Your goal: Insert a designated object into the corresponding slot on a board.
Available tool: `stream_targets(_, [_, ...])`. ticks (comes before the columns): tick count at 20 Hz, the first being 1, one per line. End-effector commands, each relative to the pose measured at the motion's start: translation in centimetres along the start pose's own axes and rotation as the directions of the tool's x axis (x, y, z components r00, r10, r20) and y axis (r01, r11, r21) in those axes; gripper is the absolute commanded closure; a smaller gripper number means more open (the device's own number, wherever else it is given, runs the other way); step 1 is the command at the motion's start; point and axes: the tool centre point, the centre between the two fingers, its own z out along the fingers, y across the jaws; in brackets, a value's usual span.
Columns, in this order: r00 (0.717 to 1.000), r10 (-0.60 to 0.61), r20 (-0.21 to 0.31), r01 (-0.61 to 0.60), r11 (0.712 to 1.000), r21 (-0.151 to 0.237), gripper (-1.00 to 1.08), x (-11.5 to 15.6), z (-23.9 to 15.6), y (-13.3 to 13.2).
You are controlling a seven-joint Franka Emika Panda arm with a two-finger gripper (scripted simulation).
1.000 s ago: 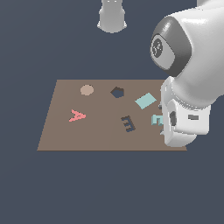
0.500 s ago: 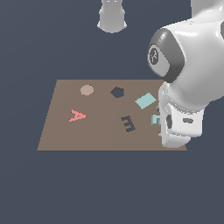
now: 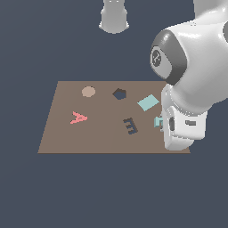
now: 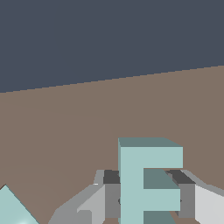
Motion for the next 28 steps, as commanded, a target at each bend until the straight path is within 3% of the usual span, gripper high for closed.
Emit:
stream_targets(1, [1.0, 0.0, 0.0, 0.0, 1.0, 0.0, 1.08, 0.0, 0.0, 0.0])
stream_targets(9, [0.999, 0.046, 0.0, -0.046, 0.999, 0.0, 1.08, -0.3, 0.0, 0.3])
stream_targets(18, [0.971, 0.24, 0.0, -0.24, 0.971, 0.0, 1.08, -2.0, -0.2, 1.6])
stream_targets(23, [0.915, 0.405, -0.001, -0.405, 0.915, 0.0, 1.08, -3.7, -0.4, 2.4])
stream_targets(28, [0.807, 0.59, -0.001, -0.59, 0.807, 0.0, 1.08, -6.0, -0.6, 2.9])
